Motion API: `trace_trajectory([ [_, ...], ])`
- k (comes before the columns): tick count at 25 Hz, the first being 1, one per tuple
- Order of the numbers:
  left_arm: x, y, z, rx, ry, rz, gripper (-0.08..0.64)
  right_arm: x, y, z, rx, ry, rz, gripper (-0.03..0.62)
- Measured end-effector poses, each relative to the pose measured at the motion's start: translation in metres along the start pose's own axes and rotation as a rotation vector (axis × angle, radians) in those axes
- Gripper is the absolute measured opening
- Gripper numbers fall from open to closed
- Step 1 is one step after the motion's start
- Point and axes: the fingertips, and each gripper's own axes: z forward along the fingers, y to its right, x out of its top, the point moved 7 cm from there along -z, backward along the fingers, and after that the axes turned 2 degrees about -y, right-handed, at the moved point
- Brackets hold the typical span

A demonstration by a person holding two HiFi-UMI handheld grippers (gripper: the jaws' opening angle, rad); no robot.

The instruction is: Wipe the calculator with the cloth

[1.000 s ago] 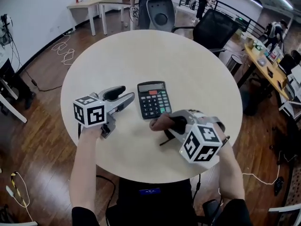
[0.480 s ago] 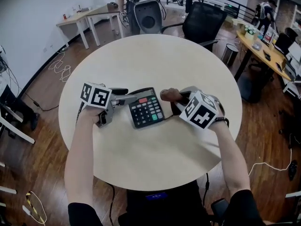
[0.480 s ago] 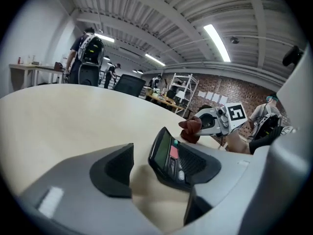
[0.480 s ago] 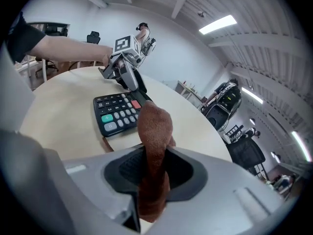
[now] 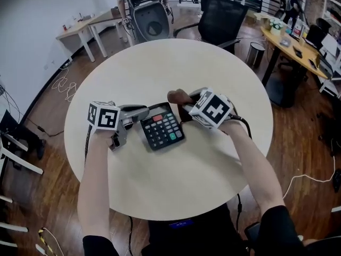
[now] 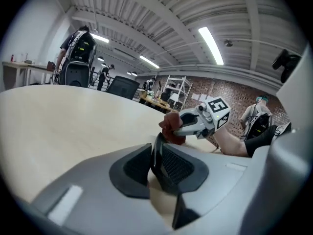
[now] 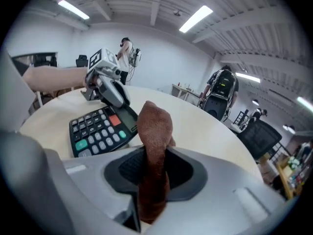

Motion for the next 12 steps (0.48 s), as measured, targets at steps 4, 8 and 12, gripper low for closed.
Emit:
trace_trajectory([
  [4,0.001,0.007,-0.011,-0.040,0.169,0.014,0.060,0.003,0.008,0.004,0.100,0.110,0.131,0.095],
  [8,-0.001,0.005,-0.011,-0.051,0.136,0.001,0.058,0.003,0.010,0.006,0.124,0.137,0.172,0.095],
  [12,0.000,0.006,-0.001,-0.110,-0.046,0.020,0.220,0.002,0.005,0.009,0.143,0.149,0.186,0.095],
])
